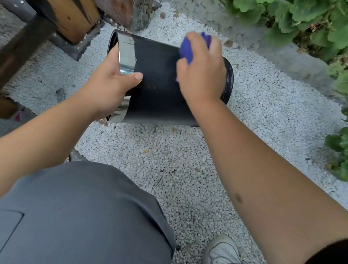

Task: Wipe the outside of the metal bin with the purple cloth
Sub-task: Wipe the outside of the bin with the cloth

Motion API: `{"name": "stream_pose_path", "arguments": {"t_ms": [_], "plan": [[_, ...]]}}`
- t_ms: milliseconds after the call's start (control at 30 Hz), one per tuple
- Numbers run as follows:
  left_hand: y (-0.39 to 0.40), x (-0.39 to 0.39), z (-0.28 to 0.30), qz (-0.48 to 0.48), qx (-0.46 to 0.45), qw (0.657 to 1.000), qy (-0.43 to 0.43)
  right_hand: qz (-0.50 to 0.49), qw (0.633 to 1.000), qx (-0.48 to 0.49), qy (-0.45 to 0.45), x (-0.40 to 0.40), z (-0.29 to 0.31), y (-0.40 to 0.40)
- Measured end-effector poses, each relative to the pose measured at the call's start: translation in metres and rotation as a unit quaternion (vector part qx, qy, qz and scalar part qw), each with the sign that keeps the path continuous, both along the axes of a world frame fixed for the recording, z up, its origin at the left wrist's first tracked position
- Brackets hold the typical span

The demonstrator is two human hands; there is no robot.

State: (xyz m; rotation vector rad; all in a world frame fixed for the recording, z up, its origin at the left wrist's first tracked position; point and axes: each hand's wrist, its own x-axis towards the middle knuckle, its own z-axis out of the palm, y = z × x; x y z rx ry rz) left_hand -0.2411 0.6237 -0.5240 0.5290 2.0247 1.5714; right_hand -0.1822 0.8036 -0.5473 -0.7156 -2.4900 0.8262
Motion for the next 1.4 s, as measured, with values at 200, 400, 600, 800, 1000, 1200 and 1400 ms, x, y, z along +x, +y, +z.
{"name": "stream_pose_path", "arguments": {"t_ms": [200,400,600,800,1000,1200,1400], "plan": [[0.013,0.006,-0.002,-0.010,0.005,0.999,0.043,-0.104,0.992,-0.022,-0.063,0.016,-0.034,0.056],[0.007,0.025,-0.007,-0.088,-0.055,0.992,0.072,-0.128,0.988,-0.036,-0.078,0.021,-0.041,0.072],[0.010,0.015,-0.004,-0.091,-0.061,0.991,0.071,-0.151,0.971,-0.182,-0.012,0.012,-0.014,0.075],[0.011,0.006,-0.014,-0.067,-0.028,0.997,0.035,0.006,0.994,-0.042,0.098,-0.008,0.025,-0.027],[-0.019,0.003,-0.024,-0.063,0.000,0.998,-0.020,-0.027,0.999,0.024,0.035,-0.003,-0.003,-0.016],[-0.031,-0.001,-0.031,-0.043,0.008,0.999,-0.024,-0.103,0.993,0.036,-0.039,0.005,-0.035,0.024],[-0.033,0.002,-0.028,-0.054,-0.004,0.998,-0.019,-0.119,0.989,0.034,-0.082,0.011,-0.044,0.048]]}}
